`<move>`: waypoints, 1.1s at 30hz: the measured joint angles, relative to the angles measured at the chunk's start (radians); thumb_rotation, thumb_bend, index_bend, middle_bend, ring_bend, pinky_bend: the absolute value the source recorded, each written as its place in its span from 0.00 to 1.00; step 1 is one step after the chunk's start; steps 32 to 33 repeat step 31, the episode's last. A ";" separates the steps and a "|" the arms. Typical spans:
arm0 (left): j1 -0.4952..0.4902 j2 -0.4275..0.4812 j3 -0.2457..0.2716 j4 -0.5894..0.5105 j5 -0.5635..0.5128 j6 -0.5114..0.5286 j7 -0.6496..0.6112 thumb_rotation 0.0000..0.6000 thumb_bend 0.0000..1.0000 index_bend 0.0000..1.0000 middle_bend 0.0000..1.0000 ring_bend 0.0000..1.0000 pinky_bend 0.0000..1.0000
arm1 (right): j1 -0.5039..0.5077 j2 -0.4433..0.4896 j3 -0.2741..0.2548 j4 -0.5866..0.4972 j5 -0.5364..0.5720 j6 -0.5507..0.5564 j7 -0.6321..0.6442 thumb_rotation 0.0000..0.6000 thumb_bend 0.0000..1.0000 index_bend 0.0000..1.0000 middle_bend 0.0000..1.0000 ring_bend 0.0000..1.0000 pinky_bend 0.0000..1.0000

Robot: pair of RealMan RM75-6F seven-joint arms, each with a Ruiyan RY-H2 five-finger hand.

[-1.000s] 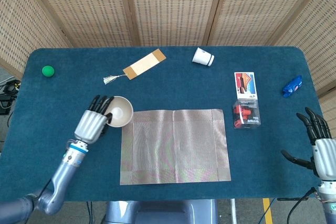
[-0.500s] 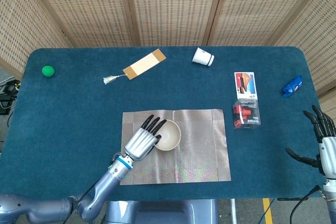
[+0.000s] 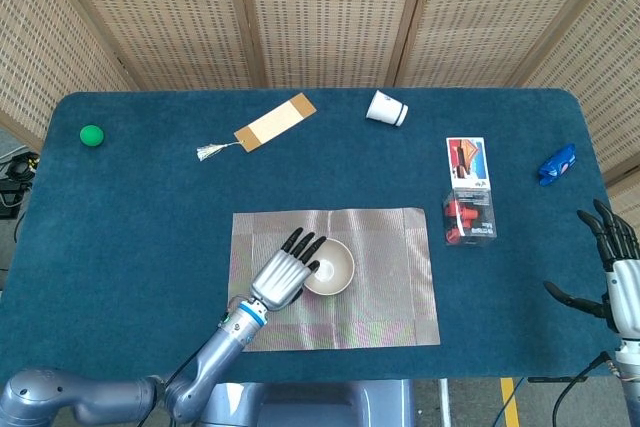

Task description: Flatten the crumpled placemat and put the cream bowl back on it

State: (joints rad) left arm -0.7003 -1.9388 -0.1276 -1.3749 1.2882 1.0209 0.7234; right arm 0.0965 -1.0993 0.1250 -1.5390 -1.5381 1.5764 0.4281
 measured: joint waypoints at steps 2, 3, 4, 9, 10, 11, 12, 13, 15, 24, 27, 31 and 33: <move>0.009 0.023 0.000 -0.018 0.005 0.019 -0.010 1.00 0.21 0.07 0.00 0.00 0.00 | 0.001 -0.003 -0.002 0.001 -0.003 -0.001 -0.008 1.00 0.26 0.14 0.00 0.00 0.00; 0.014 0.036 0.000 -0.029 0.009 0.030 -0.017 1.00 0.20 0.06 0.00 0.00 0.00 | 0.001 -0.004 -0.002 0.001 -0.004 -0.001 -0.011 1.00 0.26 0.14 0.00 0.00 0.00; 0.020 0.056 0.002 -0.044 0.015 0.044 -0.027 1.00 0.20 0.05 0.00 0.00 0.00 | 0.001 -0.005 -0.003 0.001 -0.005 -0.001 -0.013 1.00 0.26 0.14 0.00 0.00 0.00; 0.060 0.143 0.014 -0.101 0.049 0.110 -0.083 1.00 0.20 0.05 0.00 0.00 0.00 | 0.001 -0.009 -0.006 0.000 -0.012 0.000 -0.026 1.00 0.26 0.14 0.00 0.00 0.00; 0.073 0.167 0.020 -0.113 0.059 0.129 -0.098 1.00 0.20 0.05 0.00 0.00 0.00 | 0.001 -0.009 -0.007 0.000 -0.013 0.000 -0.029 1.00 0.26 0.14 0.00 0.00 0.00; 0.083 0.186 0.025 -0.121 0.065 0.143 -0.108 1.00 0.20 0.05 0.00 0.00 0.00 | 0.002 -0.010 -0.007 0.000 -0.013 -0.001 -0.032 1.00 0.26 0.14 0.00 0.00 0.00; 0.093 0.206 0.030 -0.129 0.071 0.155 -0.115 1.00 0.20 0.05 0.00 0.00 0.00 | 0.002 -0.011 -0.008 0.001 -0.012 -0.002 -0.036 1.00 0.25 0.14 0.00 0.00 0.00; 0.107 0.234 0.037 -0.140 0.075 0.168 -0.121 1.00 0.20 0.05 0.00 0.00 0.00 | 0.002 -0.011 -0.008 0.001 -0.011 -0.004 -0.040 1.00 0.25 0.14 0.00 0.00 0.00; 0.132 0.280 0.048 -0.157 0.081 0.191 -0.131 1.00 0.20 0.05 0.00 0.00 0.00 | 0.004 -0.012 -0.011 0.002 -0.009 -0.014 -0.053 1.00 0.25 0.14 0.00 0.00 0.00; 0.334 0.548 0.132 -0.226 0.106 0.399 -0.318 1.00 0.19 0.05 0.00 0.00 0.00 | 0.029 -0.019 -0.035 0.018 0.006 -0.111 -0.139 1.00 0.20 0.10 0.00 0.00 0.00; 0.417 0.606 0.170 -0.203 0.139 0.499 -0.378 1.00 0.18 0.04 0.00 0.00 0.00 | 0.039 -0.021 -0.048 0.021 0.009 -0.146 -0.200 1.00 0.20 0.09 0.00 0.00 0.00; 0.500 0.655 0.204 -0.161 0.180 0.585 -0.473 1.00 0.18 0.03 0.00 0.00 0.00 | 0.048 -0.018 -0.068 0.005 0.007 -0.174 -0.246 1.00 0.20 0.08 0.00 0.00 0.00; 0.500 0.655 0.204 -0.161 0.180 0.585 -0.473 1.00 0.18 0.03 0.00 0.00 0.00 | 0.048 -0.018 -0.068 0.005 0.007 -0.174 -0.246 1.00 0.20 0.08 0.00 0.00 0.00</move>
